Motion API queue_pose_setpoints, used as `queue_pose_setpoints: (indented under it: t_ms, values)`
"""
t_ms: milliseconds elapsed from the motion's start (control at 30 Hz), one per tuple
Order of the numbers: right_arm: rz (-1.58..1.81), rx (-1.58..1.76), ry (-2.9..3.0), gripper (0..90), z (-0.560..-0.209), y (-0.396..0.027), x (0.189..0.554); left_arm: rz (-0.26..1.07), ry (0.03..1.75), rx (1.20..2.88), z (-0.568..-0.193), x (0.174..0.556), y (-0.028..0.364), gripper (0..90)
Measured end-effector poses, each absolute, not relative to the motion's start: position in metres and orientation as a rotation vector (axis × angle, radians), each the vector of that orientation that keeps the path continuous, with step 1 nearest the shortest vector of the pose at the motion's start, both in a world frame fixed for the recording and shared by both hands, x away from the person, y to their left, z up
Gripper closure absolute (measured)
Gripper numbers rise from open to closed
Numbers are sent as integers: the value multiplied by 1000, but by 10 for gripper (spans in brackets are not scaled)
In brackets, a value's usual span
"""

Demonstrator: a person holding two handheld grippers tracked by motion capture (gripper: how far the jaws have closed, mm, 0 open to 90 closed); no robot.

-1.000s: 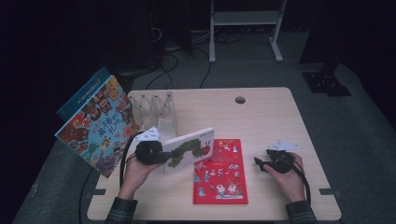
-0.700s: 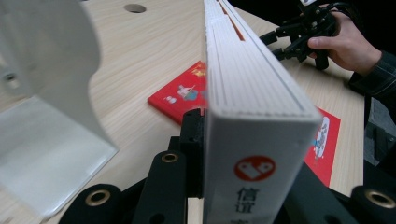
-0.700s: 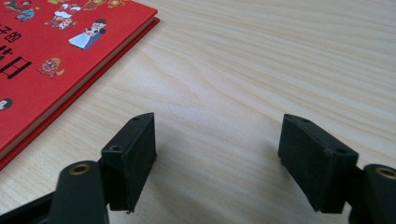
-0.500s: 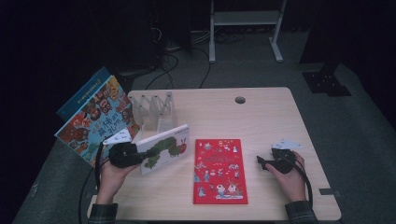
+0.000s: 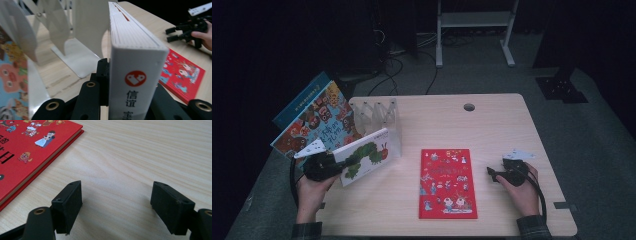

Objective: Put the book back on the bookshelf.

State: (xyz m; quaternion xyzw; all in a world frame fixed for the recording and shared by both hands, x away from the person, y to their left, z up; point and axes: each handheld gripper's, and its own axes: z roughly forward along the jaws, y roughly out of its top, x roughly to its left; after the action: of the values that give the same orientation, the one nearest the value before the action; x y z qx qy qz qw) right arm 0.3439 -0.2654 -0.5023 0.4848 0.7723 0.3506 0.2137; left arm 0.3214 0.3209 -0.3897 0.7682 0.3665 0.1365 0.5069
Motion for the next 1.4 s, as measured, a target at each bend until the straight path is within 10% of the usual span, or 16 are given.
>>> queue_pose_setpoints:
  t_ms: [1400]
  values:
    - [975,1344,2144,246,-502,-265,344,584,1011,1765,-431,404,258,750]
